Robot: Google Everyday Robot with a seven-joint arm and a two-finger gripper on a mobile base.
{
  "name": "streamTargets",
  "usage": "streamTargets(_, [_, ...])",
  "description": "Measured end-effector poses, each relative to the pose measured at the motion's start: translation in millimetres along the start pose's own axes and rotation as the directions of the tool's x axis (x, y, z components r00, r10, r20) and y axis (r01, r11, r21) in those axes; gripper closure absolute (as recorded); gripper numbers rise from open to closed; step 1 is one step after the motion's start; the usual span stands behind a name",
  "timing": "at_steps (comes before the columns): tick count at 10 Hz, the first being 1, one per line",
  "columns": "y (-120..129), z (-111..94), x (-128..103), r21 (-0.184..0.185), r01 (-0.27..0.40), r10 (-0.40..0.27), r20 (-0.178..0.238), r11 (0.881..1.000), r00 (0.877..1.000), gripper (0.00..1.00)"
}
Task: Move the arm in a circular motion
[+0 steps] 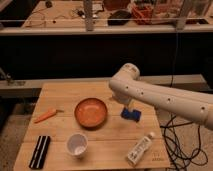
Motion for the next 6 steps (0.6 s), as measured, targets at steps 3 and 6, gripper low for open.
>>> streamTargets(3, [-2, -4, 8, -0.021, -0.037, 0.038, 0.043, 0.999, 0.998, 0.20])
streamTargets(6, [30, 0, 33, -0.027, -0.154, 0.156, 0.076, 0.988, 0.985, 0.20])
